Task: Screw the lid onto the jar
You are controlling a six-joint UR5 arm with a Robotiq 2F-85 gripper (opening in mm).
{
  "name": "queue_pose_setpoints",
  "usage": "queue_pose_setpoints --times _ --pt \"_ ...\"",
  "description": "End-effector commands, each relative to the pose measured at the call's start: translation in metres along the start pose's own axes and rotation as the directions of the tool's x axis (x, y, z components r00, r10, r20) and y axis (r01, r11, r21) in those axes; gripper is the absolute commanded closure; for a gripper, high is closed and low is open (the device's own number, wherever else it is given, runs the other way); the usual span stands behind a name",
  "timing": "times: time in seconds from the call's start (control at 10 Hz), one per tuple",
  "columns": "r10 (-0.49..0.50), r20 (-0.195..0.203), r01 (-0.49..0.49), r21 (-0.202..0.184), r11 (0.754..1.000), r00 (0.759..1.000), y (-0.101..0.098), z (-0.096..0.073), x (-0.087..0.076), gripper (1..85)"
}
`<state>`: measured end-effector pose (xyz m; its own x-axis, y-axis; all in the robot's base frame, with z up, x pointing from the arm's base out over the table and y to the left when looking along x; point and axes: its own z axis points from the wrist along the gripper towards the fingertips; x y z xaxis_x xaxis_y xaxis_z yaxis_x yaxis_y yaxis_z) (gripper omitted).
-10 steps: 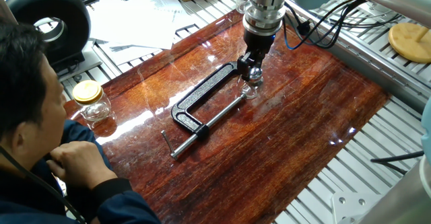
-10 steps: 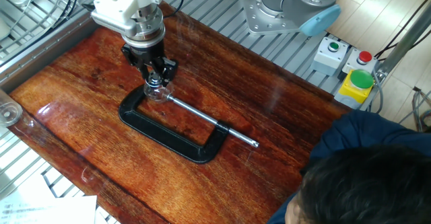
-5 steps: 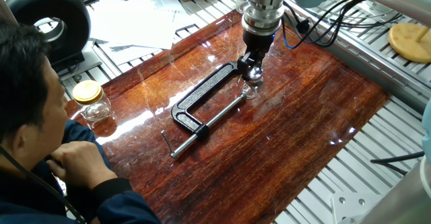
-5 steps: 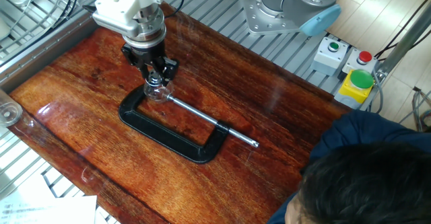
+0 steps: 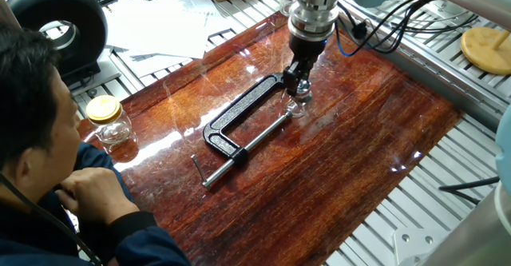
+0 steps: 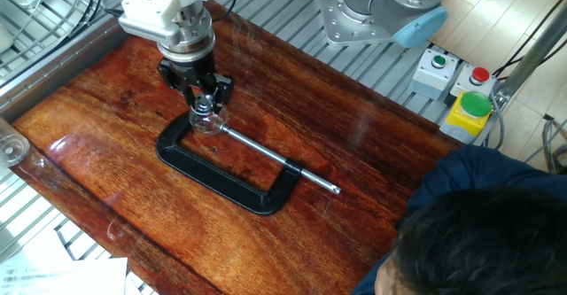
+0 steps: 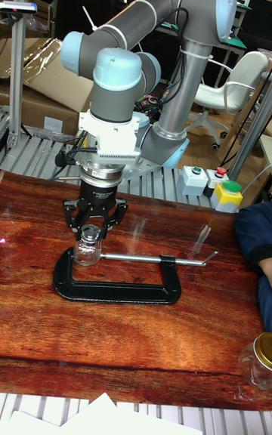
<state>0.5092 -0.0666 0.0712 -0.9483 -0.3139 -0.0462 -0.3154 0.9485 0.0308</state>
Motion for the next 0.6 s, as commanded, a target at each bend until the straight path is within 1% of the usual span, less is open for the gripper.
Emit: queue_pose_setpoints --times 0.0,0.3,0.5 --pt "-0.017 0.013 0.017 -0.006 1.000 1.000 -0.0006 0.0000 -0.0023 38.3" --pt "-0.049 0.018 0.049 -0.001 0.999 0.999 -0.0038 -0.0011 -0.0031 31.0" --pt "-0.062 0.016 0.062 0.011 0.998 0.998 -0.0054 0.0002 -0.0033 27.0"
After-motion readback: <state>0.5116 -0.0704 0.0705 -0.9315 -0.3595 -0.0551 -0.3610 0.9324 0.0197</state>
